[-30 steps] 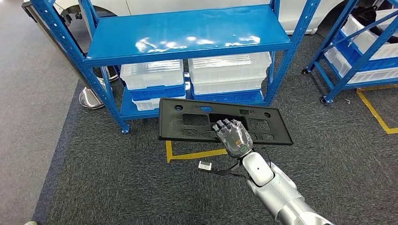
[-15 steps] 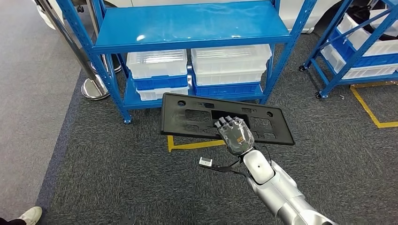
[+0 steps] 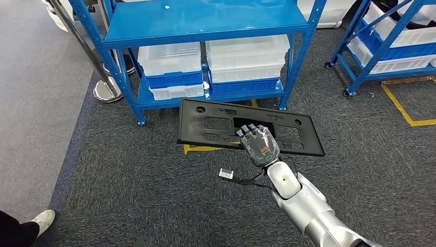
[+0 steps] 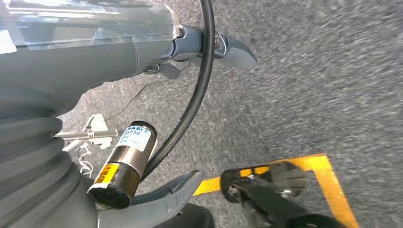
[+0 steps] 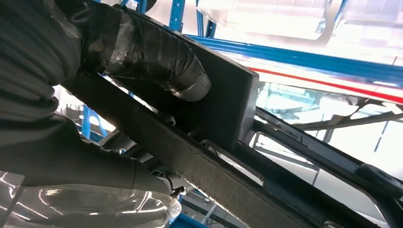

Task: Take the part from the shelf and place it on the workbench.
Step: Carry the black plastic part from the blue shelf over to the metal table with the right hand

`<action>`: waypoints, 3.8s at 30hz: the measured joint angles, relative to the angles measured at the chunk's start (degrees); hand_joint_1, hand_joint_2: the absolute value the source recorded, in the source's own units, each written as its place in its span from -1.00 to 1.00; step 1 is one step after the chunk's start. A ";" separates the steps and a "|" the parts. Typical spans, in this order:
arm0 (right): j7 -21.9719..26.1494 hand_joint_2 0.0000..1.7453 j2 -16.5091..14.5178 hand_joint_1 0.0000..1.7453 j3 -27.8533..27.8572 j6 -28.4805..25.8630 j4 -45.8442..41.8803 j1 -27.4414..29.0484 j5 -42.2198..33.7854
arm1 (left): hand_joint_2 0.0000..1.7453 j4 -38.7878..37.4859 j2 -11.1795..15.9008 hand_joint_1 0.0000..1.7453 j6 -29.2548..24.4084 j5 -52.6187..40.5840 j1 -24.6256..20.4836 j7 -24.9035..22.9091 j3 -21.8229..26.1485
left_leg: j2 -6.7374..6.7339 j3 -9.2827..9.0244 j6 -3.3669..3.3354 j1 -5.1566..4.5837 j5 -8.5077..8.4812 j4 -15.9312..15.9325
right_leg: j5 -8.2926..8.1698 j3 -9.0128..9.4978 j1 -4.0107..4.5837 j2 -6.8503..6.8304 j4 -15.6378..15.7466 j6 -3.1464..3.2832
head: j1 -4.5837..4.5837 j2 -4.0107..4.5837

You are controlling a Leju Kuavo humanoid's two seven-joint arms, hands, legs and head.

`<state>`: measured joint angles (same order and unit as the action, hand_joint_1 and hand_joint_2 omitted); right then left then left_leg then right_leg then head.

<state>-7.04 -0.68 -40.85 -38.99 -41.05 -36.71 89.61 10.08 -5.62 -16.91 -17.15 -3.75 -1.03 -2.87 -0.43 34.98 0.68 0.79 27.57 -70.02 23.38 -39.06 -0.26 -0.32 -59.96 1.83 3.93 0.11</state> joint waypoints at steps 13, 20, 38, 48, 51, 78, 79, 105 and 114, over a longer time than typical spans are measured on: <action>3.53 1.00 0.24 1.00 0.89 0.00 1.15 0.63 -1.87 | 1.00 0.06 -0.25 -1.00 0.42 -0.86 -0.14 0.22 0.03 | -0.36 -3.12 -2.82 -0.27 -1.00 12.78 | 7.11 -4.02 -0.64 0.15 -13.98 -3.19 | -0.01 0.00; 4.87 1.00 0.09 1.00 1.82 0.00 1.51 0.47 -2.58 | 1.00 0.06 -0.35 -1.00 0.33 -1.05 0.14 0.20 0.05 | -1.56 -1.17 -1.17 -0.66 -1.45 10.86 | 3.92 4.67 -0.17 -1.02 -0.16 -1.32 | -0.07 0.00; 5.88 1.00 -0.54 1.00 3.35 0.00 2.91 -0.30 -2.00 | 1.00 0.06 -0.44 -1.00 0.08 -1.97 0.06 0.04 0.39 | 2.13 -4.00 -2.50 -0.01 -0.29 12.52 | 1.33 -0.62 -0.26 4.51 -2.15 -2.95 | 0.17 0.00; 4.03 1.00 -0.08 1.00 3.71 0.00 3.10 -0.72 -0.32 | 1.00 0.06 -0.64 -1.00 0.64 -2.14 0.27 -0.30 0.42 | -4.98 -2.70 -1.93 -0.53 -0.22 11.45 | 2.94 4.01 -0.14 -2.70 -0.22 -3.06 | 0.38 0.00; 2.89 1.00 0.76 1.00 3.72 0.00 3.13 -0.95 -0.08 | 1.00 0.06 -0.68 -1.00 0.85 -2.51 -0.01 -0.34 0.42 | -6.07 -2.74 -1.10 -0.65 -0.02 11.35 | 2.68 3.81 -0.04 -1.42 0.44 -1.96 | 0.36 0.00; -3.03 1.00 4.44 1.00 1.81 0.00 3.72 -3.27 0.03 | 1.00 0.06 -1.37 -1.00 1.98 -4.03 -1.37 -1.51 0.44 | -4.71 -2.83 -2.14 -0.21 -0.12 11.56 | 1.79 2.57 0.07 -3.43 -0.56 -2.92 | 0.86 0.00; -3.09 1.00 4.53 1.00 1.50 0.00 3.80 -3.43 0.03 | 1.00 0.06 -1.42 -1.00 2.07 -4.08 -1.58 -1.46 0.44 | -5.25 -2.89 -1.87 -0.37 -0.04 11.55 | 1.75 3.04 0.38 -3.86 0.58 -2.62 | 0.84 0.00; -5.60 1.00 9.69 1.00 -2.28 0.03 6.93 -4.43 0.03 | 1.00 0.13 -2.22 -1.00 2.63 -6.02 -1.73 -2.16 0.49 | -2.62 -2.96 -3.12 -0.04 -0.60 12.37 | 4.97 -5.08 -1.03 0.33 -12.26 -4.39 | 1.26 0.00; -6.05 1.00 9.92 1.00 -2.74 0.04 7.39 -5.50 0.03 | 1.00 0.22 -2.92 -1.00 3.01 -6.50 -4.07 -1.79 0.85 | -4.30 -2.99 -0.54 -0.23 2.62 9.70 | 0.34 1.84 -0.45 -0.78 0.92 -1.84 | 1.09 0.00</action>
<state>-13.09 9.24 -43.59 -38.95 -33.66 -42.21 89.64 10.30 -8.54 -13.90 -23.65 -7.83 -2.82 -2.02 -4.73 31.99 0.14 0.56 30.19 -60.33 23.71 -37.21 -0.70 -1.09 -59.04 0.00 5.02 0.11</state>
